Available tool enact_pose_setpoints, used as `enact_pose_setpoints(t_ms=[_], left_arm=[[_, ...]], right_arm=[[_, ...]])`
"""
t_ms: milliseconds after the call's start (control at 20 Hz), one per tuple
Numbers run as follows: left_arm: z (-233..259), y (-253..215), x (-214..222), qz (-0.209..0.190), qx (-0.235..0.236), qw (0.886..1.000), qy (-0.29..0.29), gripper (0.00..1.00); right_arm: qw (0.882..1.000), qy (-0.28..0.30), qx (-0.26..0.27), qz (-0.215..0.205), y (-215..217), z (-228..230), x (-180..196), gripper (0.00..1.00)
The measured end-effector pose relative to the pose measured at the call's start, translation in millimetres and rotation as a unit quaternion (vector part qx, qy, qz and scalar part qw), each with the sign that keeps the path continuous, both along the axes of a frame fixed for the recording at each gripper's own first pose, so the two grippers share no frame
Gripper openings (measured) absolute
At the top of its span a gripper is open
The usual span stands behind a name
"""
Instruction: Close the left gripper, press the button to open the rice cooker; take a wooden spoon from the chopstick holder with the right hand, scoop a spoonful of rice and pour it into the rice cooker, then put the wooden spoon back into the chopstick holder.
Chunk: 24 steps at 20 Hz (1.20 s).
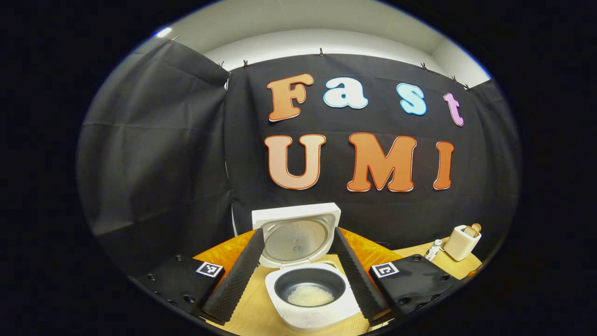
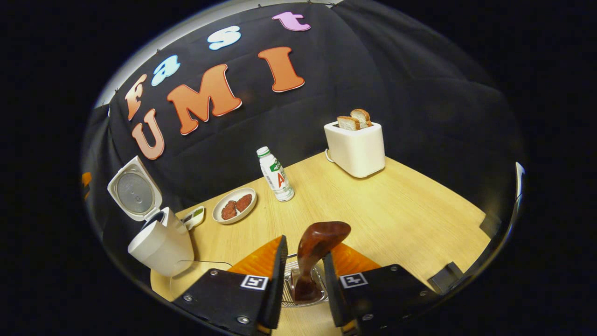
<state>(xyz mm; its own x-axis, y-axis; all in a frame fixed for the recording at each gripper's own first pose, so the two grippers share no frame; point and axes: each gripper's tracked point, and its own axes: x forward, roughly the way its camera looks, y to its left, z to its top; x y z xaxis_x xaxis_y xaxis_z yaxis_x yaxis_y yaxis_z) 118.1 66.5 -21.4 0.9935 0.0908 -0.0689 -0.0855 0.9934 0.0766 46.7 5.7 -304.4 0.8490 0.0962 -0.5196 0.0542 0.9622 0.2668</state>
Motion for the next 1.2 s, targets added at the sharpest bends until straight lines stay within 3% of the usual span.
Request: enact_pose_setpoints(t_ms=[100, 150, 650, 950, 1200], left_arm=[[10.9, -5.2, 20.4, -0.009, -0.008, 1.0, -0.006, 1.0], [17.0, -6.8, 31.2, -0.013, -0.01, 1.0, -0.008, 1.0], [41.3, 9.3, 161.1, 0.009, 0.002, 1.0, -0.012, 1.0], [5.3, 24.8, 228.0, 0.018, -0.004, 0.999, 0.038, 1.0], [-32.2, 31.0, 250.8, 0.026, -0.013, 0.996, 0.079, 0.99]], right_arm=[[1.0, 0.004, -0.02, -0.014, -8.1, 1.6, -2.5, 0.7], [0.999, 0.005, -0.027, -0.019, -10.8, 4.3, -3.0, 0.96], [0.994, 0.006, -0.092, -0.058, -33.4, 24.9, -15.2, 0.95], [0.991, 0.023, -0.109, -0.075, -51.4, 22.8, -28.2, 0.95], [0.989, 0.023, -0.122, -0.079, -48.8, 27.2, -28.1, 0.96]])
